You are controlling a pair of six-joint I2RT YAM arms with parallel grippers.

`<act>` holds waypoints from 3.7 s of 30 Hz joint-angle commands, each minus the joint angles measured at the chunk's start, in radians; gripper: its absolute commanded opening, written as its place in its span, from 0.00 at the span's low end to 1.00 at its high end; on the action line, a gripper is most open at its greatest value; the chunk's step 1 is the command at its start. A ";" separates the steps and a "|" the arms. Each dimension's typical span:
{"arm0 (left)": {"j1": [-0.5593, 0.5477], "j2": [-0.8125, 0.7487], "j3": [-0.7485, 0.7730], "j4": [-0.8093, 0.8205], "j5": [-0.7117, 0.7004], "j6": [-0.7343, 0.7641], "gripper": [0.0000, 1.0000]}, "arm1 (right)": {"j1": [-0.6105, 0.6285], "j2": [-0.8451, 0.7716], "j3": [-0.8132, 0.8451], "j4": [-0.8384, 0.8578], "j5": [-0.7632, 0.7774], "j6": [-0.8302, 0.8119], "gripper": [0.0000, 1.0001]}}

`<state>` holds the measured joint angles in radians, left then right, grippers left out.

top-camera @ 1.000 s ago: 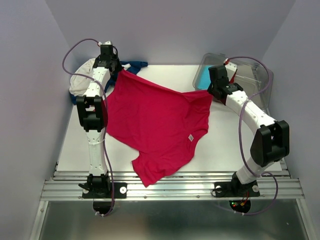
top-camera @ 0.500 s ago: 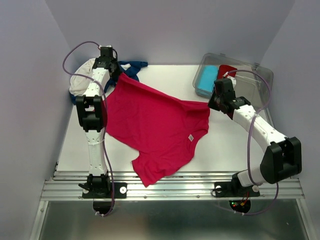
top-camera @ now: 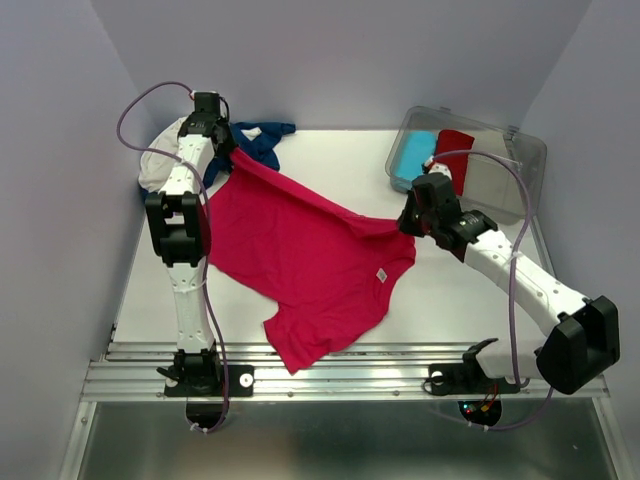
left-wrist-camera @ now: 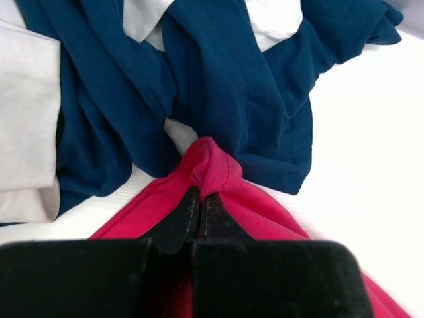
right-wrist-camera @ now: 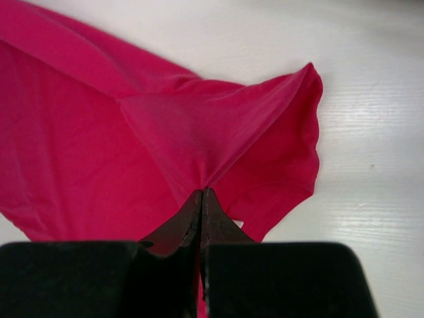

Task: Roll the t-shirts
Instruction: Fold the T-shirt at the center of the board.

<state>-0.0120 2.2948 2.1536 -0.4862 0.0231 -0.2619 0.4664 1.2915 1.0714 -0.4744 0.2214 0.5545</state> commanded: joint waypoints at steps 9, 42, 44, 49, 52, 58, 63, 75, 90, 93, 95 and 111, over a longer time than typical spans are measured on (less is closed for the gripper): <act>0.030 -0.101 -0.058 -0.022 -0.080 0.035 0.00 | 0.124 -0.038 -0.065 -0.041 0.021 0.018 0.01; 0.044 -0.209 -0.348 -0.078 -0.163 0.026 0.00 | 0.273 -0.057 -0.232 -0.052 -0.031 0.085 0.01; 0.047 -0.213 -0.369 -0.078 -0.166 0.021 0.00 | 0.273 -0.061 -0.237 -0.058 -0.027 0.084 0.01; 0.060 -0.228 -0.416 -0.057 -0.170 0.016 0.00 | 0.282 -0.090 -0.257 -0.059 -0.040 0.090 0.01; 0.061 -0.219 -0.423 -0.054 -0.160 0.016 0.00 | 0.282 -0.103 -0.274 -0.040 -0.065 0.091 0.01; 0.061 -0.179 -0.383 -0.091 -0.147 0.012 0.14 | 0.304 -0.086 -0.292 -0.017 -0.091 0.107 0.01; 0.061 -0.251 -0.394 -0.089 -0.161 0.000 0.62 | 0.313 -0.078 -0.303 -0.007 -0.090 0.111 0.01; 0.038 -0.442 -0.474 -0.046 -0.167 -0.014 0.66 | 0.341 -0.069 -0.275 0.008 -0.083 0.124 0.01; 0.020 -0.436 -0.498 -0.015 -0.112 -0.016 0.66 | 0.452 -0.003 -0.186 0.029 -0.050 0.151 0.01; 0.018 -0.434 -0.502 -0.017 -0.109 -0.013 0.66 | 0.478 0.017 -0.171 0.034 -0.034 0.160 0.01; 0.018 -0.436 -0.503 -0.017 -0.109 -0.011 0.66 | 0.491 0.031 -0.162 0.037 -0.025 0.165 0.01; 0.018 -0.443 -0.517 -0.011 -0.094 0.000 0.66 | 0.532 0.106 -0.199 -0.033 0.090 0.217 0.40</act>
<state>0.0082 1.8809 1.6459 -0.5125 -0.0757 -0.2764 0.9901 1.4185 0.8680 -0.4683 0.2104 0.7410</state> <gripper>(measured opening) 0.658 0.353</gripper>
